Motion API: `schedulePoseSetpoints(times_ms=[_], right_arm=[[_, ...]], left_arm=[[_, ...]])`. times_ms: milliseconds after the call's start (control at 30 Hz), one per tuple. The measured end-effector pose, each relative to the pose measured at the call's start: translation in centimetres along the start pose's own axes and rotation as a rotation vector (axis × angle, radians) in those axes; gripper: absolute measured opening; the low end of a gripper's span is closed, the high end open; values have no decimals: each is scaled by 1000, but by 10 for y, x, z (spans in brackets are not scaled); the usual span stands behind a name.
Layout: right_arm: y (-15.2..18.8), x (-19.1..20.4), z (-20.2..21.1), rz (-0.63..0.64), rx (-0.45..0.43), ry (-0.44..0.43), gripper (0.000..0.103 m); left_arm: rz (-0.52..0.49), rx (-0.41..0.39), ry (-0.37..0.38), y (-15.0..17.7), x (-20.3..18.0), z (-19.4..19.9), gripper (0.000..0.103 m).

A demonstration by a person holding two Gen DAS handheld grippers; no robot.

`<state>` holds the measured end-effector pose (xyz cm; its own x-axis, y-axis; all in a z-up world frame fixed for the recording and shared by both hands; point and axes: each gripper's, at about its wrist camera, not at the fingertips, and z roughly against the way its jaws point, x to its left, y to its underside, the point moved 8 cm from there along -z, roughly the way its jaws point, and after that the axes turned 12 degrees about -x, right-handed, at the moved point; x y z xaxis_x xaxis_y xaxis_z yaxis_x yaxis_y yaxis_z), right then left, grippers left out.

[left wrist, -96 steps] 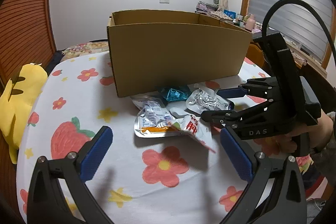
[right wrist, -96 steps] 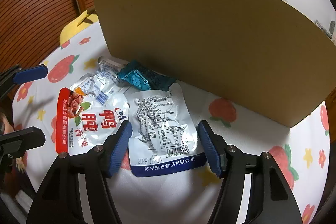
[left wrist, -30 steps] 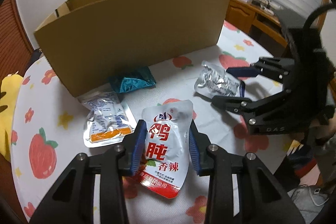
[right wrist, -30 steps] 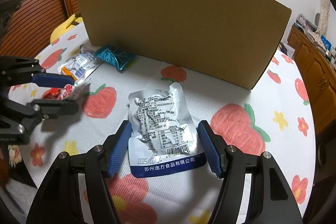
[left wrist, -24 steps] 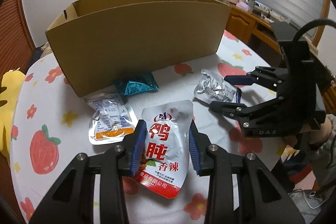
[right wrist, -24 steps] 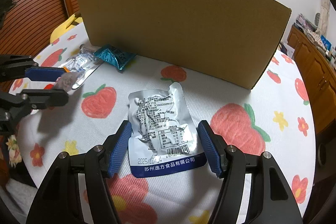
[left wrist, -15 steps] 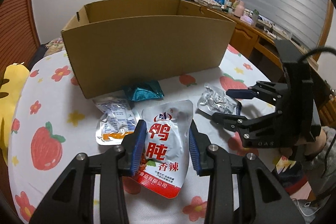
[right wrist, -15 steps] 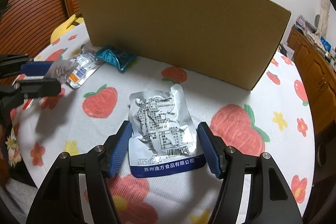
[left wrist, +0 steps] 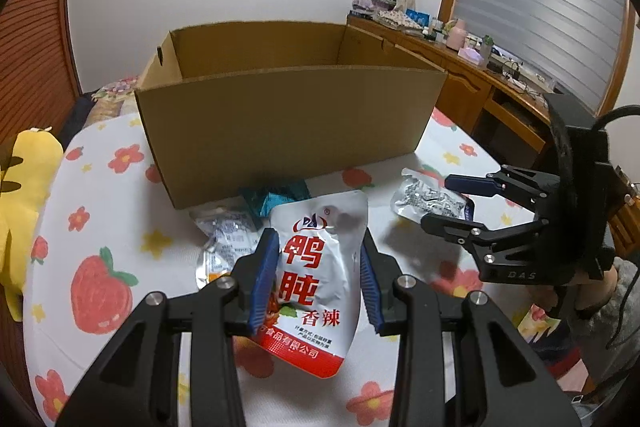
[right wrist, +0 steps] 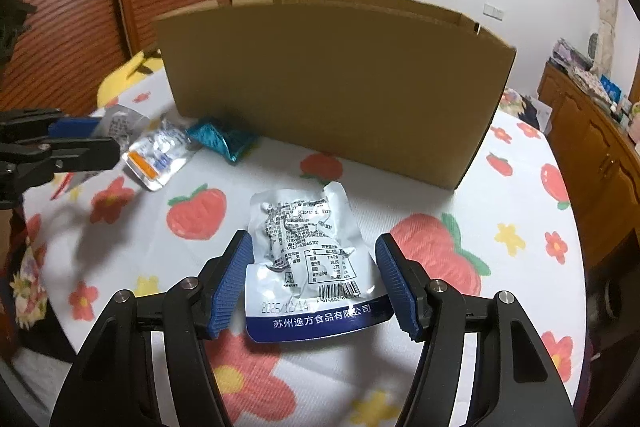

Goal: Organize snacks
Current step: 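Carry both pouches over the box and open both tools to drop them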

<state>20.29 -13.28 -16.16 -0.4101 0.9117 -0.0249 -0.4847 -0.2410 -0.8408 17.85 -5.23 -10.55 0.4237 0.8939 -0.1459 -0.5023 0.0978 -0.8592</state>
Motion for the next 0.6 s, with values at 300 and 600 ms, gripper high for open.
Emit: schedulePoseSetpoints(times_ms=[300, 600], right_arm=[[-38, 0, 32, 12, -86, 0, 65], [-81, -5, 50, 51, -162, 11, 65]], left_arm=[[-8, -81, -2, -41, 2, 8, 37], [-29, -159, -12, -96, 10, 5, 37]])
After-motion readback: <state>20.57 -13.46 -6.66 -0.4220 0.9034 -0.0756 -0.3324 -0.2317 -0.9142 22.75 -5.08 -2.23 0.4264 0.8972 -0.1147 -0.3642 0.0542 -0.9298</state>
